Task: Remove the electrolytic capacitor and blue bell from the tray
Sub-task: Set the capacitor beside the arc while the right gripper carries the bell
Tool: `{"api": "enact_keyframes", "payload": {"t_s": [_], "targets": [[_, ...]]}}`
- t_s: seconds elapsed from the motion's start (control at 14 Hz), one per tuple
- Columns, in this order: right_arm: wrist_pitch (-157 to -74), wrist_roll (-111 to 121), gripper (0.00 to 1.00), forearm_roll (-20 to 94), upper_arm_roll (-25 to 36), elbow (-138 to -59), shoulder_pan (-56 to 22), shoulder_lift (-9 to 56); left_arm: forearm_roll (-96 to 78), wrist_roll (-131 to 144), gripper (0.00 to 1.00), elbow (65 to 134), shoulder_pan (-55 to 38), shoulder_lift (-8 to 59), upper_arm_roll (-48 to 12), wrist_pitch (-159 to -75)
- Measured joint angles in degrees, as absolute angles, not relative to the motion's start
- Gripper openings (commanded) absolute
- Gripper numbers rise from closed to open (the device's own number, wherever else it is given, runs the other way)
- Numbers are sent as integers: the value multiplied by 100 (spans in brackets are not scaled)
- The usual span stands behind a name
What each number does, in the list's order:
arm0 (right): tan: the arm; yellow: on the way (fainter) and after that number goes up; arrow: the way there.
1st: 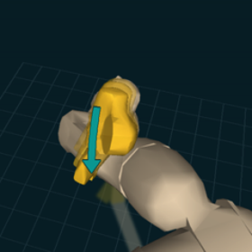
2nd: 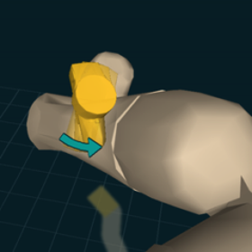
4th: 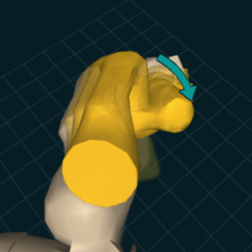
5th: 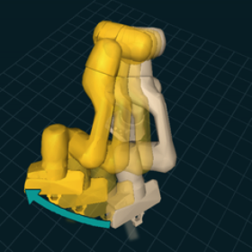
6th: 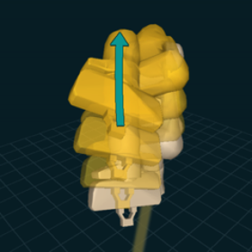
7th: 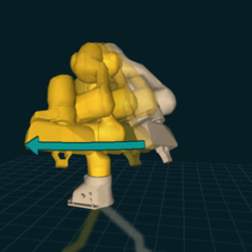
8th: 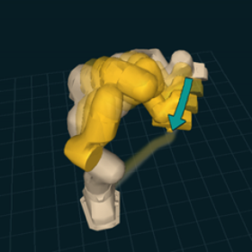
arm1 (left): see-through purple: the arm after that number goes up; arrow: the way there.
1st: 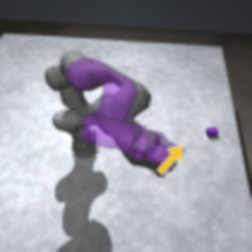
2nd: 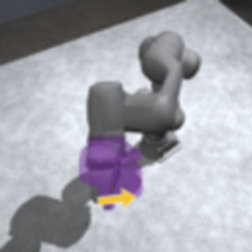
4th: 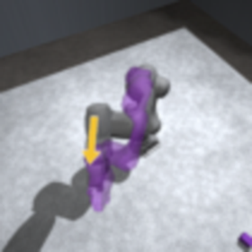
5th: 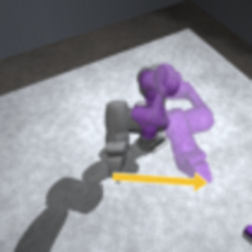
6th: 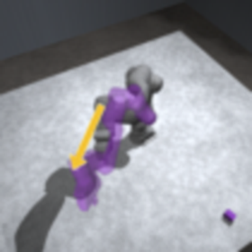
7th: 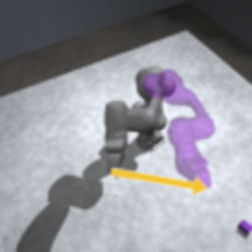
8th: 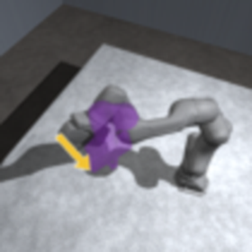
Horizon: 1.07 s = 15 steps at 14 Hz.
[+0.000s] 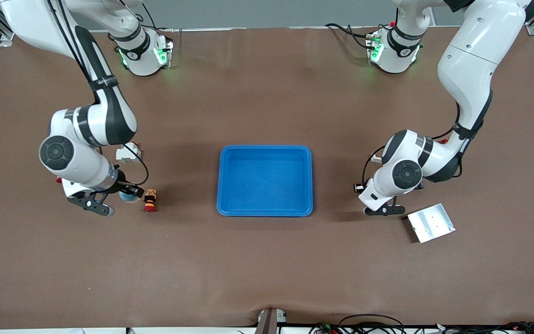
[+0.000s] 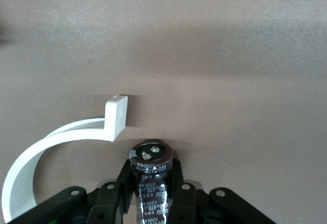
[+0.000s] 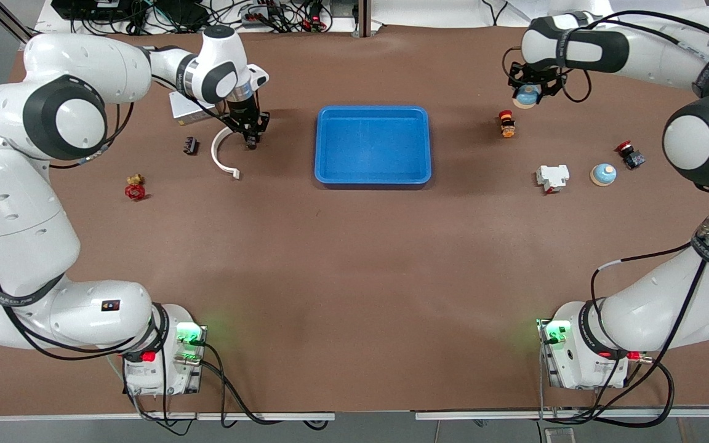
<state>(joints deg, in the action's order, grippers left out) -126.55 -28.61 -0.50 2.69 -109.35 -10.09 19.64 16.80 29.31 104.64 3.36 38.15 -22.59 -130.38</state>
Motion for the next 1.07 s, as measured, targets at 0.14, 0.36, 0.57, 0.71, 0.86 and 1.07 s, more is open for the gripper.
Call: {"api": "enact_keyframes", "payload": {"t_s": [0.14, 0.36, 0.57, 0.71, 0.86, 1.07], "targets": [[-12655, -2598, 0, -49, 270, -11180, -847, 1727, 1680, 2934, 13, 10486, 336, 3813, -2281, -13038], [-12665, -2290, 0, -26, 268, -11528, -667, 1406, 1680, 2937, 17, 10492, 340, 3809, -2285, -13042], [-12916, -1837, 0, 269, 266, -11765, -491, 1351, 1680, 2944, 40, 10498, 357, 3809, -2294, -13044], [-13200, -1493, 0, 369, 266, -11998, -334, 1352, 1680, 2954, 53, 10504, 365, 3808, -2295, -13044], [-13570, -1204, 0, 380, 266, -12269, -167, 1352, 1680, 2960, 74, 10518, 385, 3808, -2295, -13045], [-14196, -1037, 0, 384, 266, -12683, -63, 1362, 1680, 2960, 100, 10521, 425, 3808, -2296, -13047]]}}
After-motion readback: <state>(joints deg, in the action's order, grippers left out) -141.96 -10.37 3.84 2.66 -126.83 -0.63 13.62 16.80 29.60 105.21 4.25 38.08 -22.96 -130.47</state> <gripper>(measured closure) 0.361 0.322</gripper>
